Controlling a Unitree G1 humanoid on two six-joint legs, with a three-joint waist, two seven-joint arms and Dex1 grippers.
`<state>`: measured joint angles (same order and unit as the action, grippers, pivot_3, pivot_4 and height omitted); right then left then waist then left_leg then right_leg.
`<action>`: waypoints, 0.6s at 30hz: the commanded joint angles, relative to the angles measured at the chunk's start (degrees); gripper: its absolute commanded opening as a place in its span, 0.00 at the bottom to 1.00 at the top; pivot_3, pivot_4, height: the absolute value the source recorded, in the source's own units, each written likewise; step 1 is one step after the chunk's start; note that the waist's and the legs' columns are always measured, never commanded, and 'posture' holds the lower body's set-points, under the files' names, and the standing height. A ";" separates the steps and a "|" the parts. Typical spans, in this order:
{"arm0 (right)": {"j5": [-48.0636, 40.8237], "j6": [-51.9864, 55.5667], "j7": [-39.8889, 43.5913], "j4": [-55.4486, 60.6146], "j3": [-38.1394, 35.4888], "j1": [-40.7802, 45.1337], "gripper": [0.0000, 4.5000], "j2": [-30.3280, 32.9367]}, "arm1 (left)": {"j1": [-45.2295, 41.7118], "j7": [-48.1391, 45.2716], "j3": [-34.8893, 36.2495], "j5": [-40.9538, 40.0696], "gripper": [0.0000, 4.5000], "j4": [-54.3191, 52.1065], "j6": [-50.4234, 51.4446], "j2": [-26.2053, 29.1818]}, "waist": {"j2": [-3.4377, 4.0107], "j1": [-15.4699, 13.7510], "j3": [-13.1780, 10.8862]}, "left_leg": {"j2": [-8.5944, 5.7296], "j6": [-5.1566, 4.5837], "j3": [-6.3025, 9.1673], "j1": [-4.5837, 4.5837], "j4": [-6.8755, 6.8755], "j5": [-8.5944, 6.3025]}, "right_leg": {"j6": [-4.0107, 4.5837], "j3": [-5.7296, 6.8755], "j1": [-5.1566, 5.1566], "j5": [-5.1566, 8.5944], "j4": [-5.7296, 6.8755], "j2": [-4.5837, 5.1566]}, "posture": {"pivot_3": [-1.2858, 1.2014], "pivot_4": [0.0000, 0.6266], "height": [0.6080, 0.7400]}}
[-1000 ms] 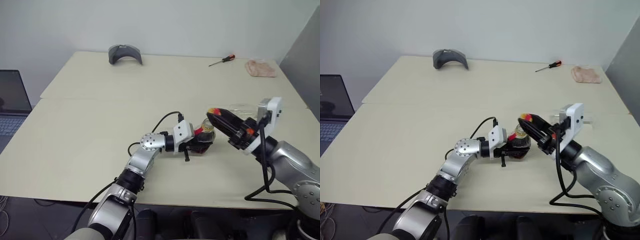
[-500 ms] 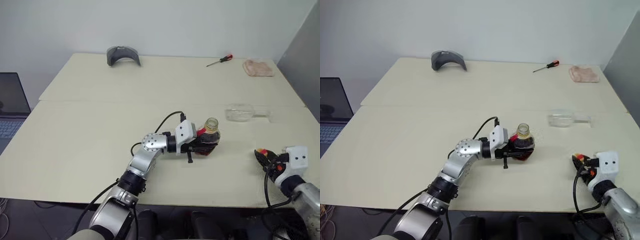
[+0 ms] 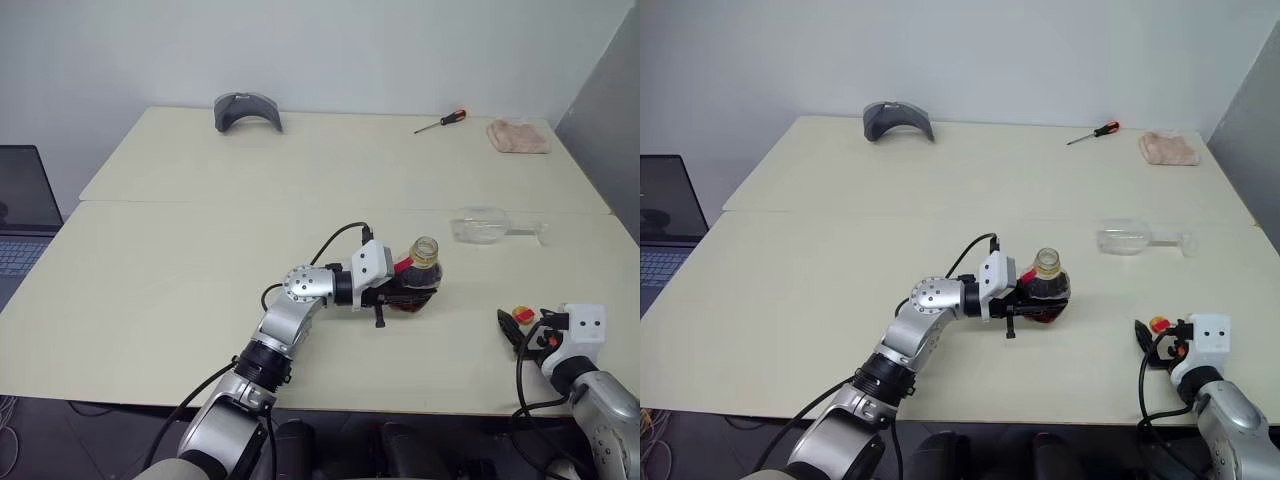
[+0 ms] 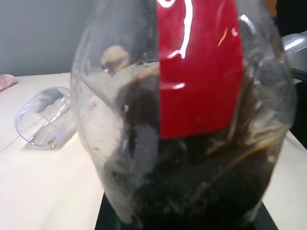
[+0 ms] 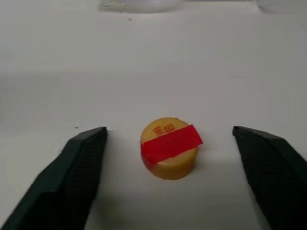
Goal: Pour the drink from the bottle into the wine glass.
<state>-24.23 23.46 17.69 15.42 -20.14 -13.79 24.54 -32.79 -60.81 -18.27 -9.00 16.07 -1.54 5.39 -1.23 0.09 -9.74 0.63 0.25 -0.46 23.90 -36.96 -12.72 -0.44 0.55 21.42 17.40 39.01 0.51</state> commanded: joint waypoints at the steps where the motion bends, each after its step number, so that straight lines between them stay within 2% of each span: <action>1: -1.67 1.09 1.40 2.39 -3.06 -1.47 1.00 1.11 | -0.88 0.51 0.76 -1.32 0.17 -2.75 -0.57 -0.18 | 0.00 -0.03 0.00 | 0.00 0.00 0.00 0.00 0.00 0.00 | 0.00 0.00 0.00 0.00 0.00 0.00 | 0.52 0.24 1.00; 4: -2.43 0.02 3.65 7.96 -4.32 -2.52 1.00 2.91 | -1.07 2.88 1.96 -0.51 0.17 -1.90 -1.16 0.09 | 0.03 -0.05 0.01 | -0.01 0.00 0.00 0.02 0.00 0.00 | 0.00 0.00 0.00 0.00 -0.01 0.00 | 0.52 0.24 1.00; 8: -7.46 2.41 5.14 19.61 -3.10 1.36 1.00 5.54 | -0.76 8.18 5.29 -0.24 0.17 -0.64 -0.27 1.16 | 0.10 0.54 0.02 | 0.02 0.00 -0.01 -0.02 0.00 0.00 | -0.01 -0.06 0.02 0.01 0.01 -0.01 | 0.52 0.24 1.00; 14: -8.34 8.88 9.85 26.80 10.08 11.59 1.00 12.32 | -0.52 24.22 14.51 1.49 0.17 2.51 -1.53 3.30 | 0.01 0.57 -0.03 | 0.08 0.00 0.17 -0.02 0.01 0.00 | -0.02 0.08 0.00 0.01 -0.01 -0.11 | 0.52 0.24 1.00; 18: -6.47 10.54 11.40 24.05 18.19 21.01 1.00 12.07 | -0.40 33.88 20.47 2.80 0.17 4.31 -2.27 5.78 | -0.16 0.22 -0.13 | 0.07 0.00 0.15 0.02 -0.02 0.00 | 0.01 0.07 0.02 -0.01 0.00 -0.08 | 0.52 0.24 1.00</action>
<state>-31.30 33.63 28.27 39.43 -4.00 4.39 36.72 -32.40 -30.84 -0.32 -6.48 21.31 -1.83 10.70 -1.39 0.30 -9.86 0.67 0.26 -0.31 23.95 -36.98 -12.71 -0.40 0.63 21.46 17.36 39.01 0.49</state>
